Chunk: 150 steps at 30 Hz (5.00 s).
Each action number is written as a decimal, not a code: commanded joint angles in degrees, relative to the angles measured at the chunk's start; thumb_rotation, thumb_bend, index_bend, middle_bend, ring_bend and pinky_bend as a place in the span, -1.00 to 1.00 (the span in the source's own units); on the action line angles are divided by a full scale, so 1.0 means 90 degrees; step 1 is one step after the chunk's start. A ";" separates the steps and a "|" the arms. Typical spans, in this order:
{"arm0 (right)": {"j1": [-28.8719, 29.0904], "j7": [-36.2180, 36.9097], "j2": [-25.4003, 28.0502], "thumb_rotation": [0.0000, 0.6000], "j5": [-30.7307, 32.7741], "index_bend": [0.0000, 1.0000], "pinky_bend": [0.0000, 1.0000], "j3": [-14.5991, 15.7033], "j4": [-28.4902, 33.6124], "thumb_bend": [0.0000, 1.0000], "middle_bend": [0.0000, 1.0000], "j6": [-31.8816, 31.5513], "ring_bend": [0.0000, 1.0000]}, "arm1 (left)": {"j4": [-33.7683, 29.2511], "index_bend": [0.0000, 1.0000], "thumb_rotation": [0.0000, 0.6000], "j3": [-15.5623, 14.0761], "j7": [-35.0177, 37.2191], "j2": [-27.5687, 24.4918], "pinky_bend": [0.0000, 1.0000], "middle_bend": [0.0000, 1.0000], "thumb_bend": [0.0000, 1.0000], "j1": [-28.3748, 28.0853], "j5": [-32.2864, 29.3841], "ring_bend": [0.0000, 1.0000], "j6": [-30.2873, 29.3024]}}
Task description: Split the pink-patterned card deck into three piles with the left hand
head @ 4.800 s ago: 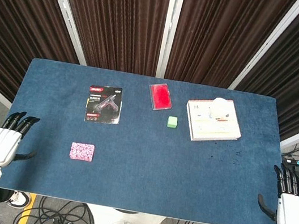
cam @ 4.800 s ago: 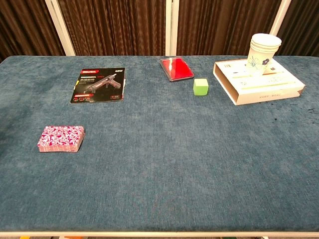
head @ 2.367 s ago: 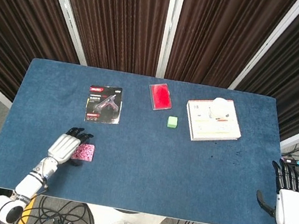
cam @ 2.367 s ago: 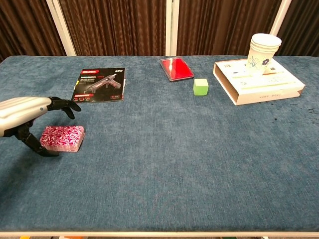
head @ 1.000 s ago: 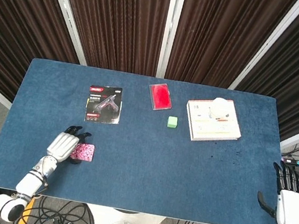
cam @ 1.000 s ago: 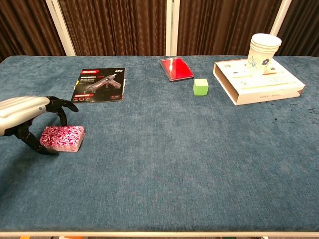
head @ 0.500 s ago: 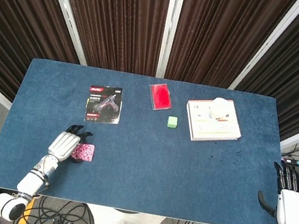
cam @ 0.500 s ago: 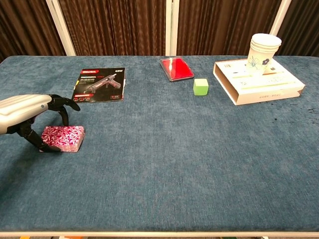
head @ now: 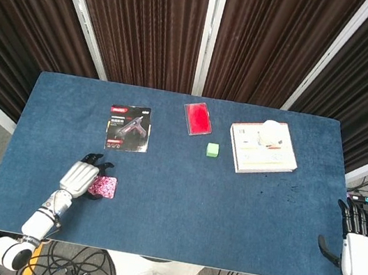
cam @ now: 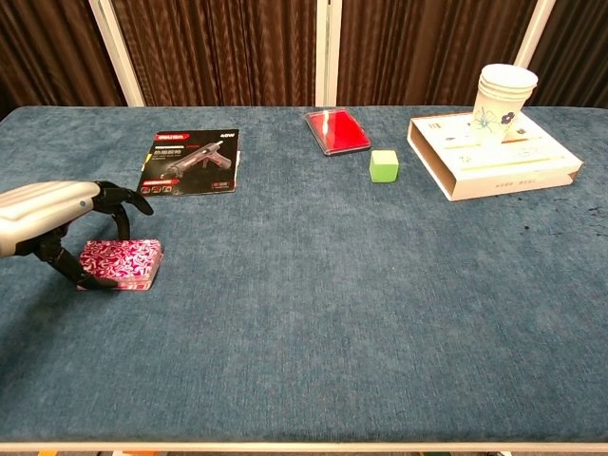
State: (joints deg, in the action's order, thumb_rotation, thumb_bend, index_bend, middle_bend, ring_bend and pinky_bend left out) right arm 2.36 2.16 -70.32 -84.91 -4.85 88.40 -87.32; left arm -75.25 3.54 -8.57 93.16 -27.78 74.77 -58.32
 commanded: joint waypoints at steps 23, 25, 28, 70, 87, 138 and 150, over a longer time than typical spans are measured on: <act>-0.0003 -0.0005 -0.0006 1.00 0.0041 -1.00 -1.00 -0.0011 -0.0008 -0.54 -1.00 0.0025 -1.00 | -0.0087 -0.55 1.00 0.0033 0.0187 -0.0080 -0.79 -0.10 -0.67 -0.0012 0.0009 -0.84 -0.0039; -0.0001 -0.0012 -0.0005 1.00 0.0041 -1.00 -1.00 -0.0010 -0.0003 -0.54 -1.00 0.0028 -1.00 | -0.0094 -0.55 1.00 0.0045 0.0202 -0.0094 -0.79 -0.10 -0.67 -0.0019 0.0001 -0.84 -0.0034; -0.0002 -0.0032 -0.0003 1.00 0.0044 -1.00 -1.00 -0.0011 0.0006 -0.54 -1.00 0.0027 -1.00 | -0.0096 -0.55 1.00 0.0091 0.0237 -0.0129 -0.79 -0.10 -0.67 -0.0039 -0.0024 -0.84 -0.0025; -0.0051 -0.0230 0.0013 1.00 -0.0129 -1.00 -1.00 0.0032 0.0137 -0.54 -1.00 -0.0144 -1.00 | 0.2618 -0.53 1.00 0.0446 0.2266 0.0497 -0.80 -0.39 -0.74 -0.0643 0.0140 -0.84 0.0578; -0.0011 -0.0186 0.0003 1.00 -0.0124 -1.00 -1.00 0.0039 0.0115 -0.54 -1.00 -0.0057 -1.00 | -0.0340 -0.54 1.00 -0.0059 0.0842 -0.0536 -0.80 -0.30 -0.75 -0.0145 0.0027 -0.84 0.0169; 0.0009 -0.0120 -0.0061 1.00 0.0026 -1.00 -1.00 0.0029 -0.0023 -0.54 -1.00 0.0080 -1.00 | 0.0311 -0.54 1.00 -0.0054 0.0850 0.0116 -0.80 -0.25 -0.74 0.0077 0.0149 -0.84 -0.0035; 0.0007 -0.0138 -0.0039 1.00 0.0071 -1.00 -1.00 0.0011 -0.0001 -0.54 -1.00 0.0091 -1.00 | 0.0368 -0.54 1.00 -0.0030 0.0808 0.0147 -0.80 -0.25 -0.74 0.0058 0.0094 -0.84 0.0033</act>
State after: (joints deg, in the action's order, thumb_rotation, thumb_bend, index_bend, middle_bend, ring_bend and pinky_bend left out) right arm 2.42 0.92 -70.67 -84.27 -4.75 88.39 -86.50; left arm -71.94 3.27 -1.30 94.47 -27.26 75.62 -58.02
